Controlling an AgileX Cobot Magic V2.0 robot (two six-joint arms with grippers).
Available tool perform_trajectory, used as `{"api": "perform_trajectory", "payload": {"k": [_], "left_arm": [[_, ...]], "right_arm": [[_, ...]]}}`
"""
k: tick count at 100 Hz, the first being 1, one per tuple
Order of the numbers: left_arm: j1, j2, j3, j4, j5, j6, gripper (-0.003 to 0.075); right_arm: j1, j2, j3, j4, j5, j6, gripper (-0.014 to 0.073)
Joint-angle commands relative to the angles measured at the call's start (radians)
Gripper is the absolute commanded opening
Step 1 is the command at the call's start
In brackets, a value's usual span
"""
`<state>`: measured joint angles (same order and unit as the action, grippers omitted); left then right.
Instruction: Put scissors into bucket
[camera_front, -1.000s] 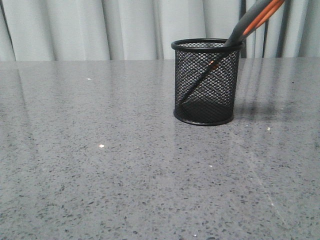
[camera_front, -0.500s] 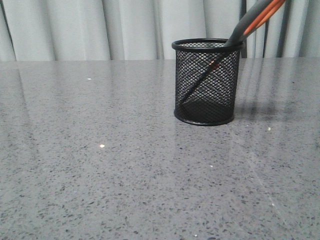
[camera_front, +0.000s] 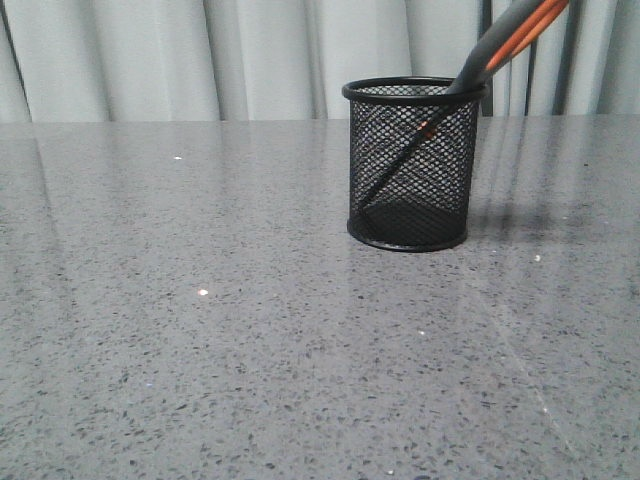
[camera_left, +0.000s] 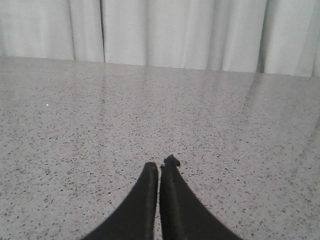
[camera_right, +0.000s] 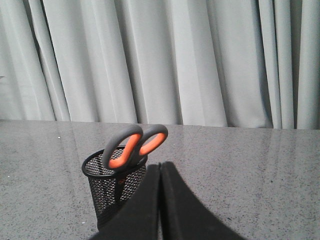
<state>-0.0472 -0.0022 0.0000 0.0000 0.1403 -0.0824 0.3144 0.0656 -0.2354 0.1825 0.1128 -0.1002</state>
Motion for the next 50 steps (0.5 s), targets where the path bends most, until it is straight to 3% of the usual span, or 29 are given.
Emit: {"api": "perform_trajectory", "payload": {"k": [1,50], "left_arm": [[0.009,-0.029,0.043,0.000,-0.080,-0.010,-0.0020],[0.014,-0.029,0.041,-0.009,-0.080,-0.010,-0.0020]], "right_arm": [[-0.003,0.009,-0.026,-0.001,-0.083,-0.002,-0.0066],[-0.003,0.009,-0.026,-0.001,-0.083,-0.002,-0.0066]]}}
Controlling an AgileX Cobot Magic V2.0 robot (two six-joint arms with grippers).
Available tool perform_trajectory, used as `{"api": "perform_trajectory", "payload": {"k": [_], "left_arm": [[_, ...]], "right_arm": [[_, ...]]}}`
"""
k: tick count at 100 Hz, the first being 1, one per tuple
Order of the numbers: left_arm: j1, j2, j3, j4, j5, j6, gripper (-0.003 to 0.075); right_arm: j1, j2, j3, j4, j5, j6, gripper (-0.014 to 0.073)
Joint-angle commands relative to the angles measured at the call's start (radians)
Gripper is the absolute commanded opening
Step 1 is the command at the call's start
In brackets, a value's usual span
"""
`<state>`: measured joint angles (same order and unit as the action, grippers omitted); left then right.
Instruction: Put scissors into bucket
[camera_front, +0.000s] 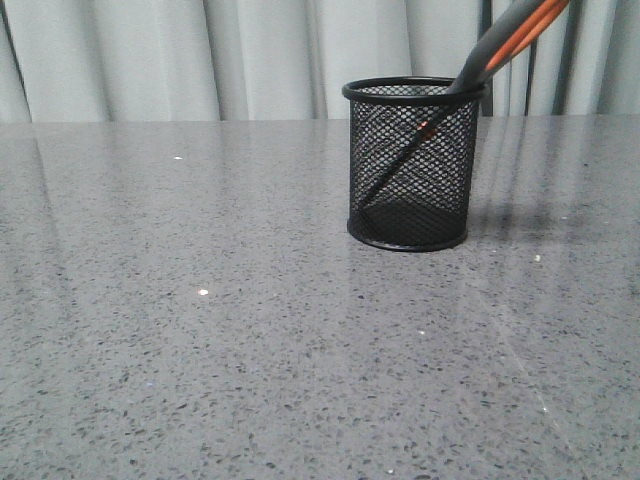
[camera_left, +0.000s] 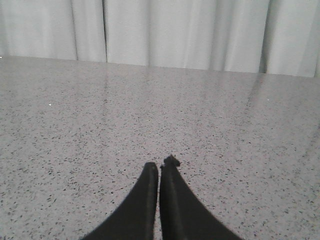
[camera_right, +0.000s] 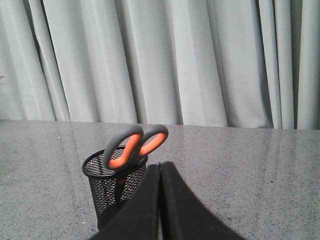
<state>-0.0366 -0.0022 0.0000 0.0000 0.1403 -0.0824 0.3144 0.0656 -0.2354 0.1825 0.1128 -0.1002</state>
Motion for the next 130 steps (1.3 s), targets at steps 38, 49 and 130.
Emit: {"api": "perform_trajectory", "payload": {"k": [38,49,130], "left_arm": [[0.003,-0.027,0.041,-0.009,-0.080,-0.010,-0.0020],[0.003,-0.027,0.041,-0.009,-0.080,-0.010,-0.0020],[0.003,-0.027,0.041,-0.009,-0.080,-0.010,-0.0020]], "right_arm": [[-0.003,0.009,-0.026,-0.001,-0.083,-0.002,-0.0066],[-0.003,0.009,-0.026,-0.023,-0.083,-0.002,-0.0066],[-0.281,-0.099,0.257,-0.160,0.017,0.027,-0.0066]]}}
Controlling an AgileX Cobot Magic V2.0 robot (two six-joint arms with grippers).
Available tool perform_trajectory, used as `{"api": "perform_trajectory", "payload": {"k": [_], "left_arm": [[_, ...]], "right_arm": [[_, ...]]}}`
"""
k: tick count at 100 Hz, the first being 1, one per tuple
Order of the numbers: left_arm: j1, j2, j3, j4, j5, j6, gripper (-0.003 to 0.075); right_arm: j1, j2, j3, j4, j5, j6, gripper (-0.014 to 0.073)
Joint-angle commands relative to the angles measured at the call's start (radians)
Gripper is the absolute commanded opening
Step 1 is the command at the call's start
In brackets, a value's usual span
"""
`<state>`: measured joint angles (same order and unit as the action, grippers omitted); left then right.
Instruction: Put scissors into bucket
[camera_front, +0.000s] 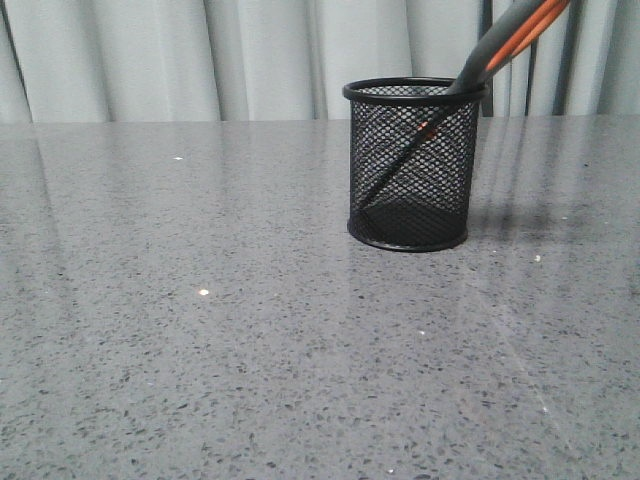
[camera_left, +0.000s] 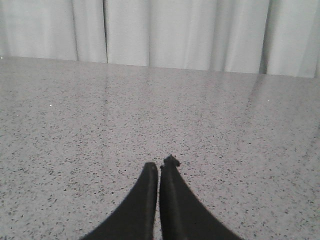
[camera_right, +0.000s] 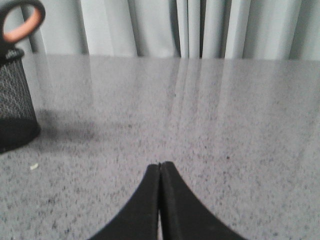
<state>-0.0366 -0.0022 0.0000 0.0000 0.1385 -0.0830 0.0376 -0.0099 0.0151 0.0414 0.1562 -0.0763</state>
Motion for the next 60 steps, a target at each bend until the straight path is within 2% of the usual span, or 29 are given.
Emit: {"api": "perform_trajectory", "payload": {"k": [1,10,60], "left_arm": [[0.003,-0.027,0.041,-0.009,-0.079,-0.010,-0.0020],[0.003,-0.027,0.041,-0.009,-0.079,-0.010,-0.0020],[0.003,-0.027,0.041,-0.009,-0.079,-0.010,-0.0020]], "right_arm": [[-0.005,-0.024,0.006,-0.019,-0.018,0.003,-0.0066],[-0.005,-0.024,0.005,-0.022,0.033,0.003,-0.0066],[-0.005,-0.024,0.005,-0.022,0.033,0.003,-0.0066]]}}
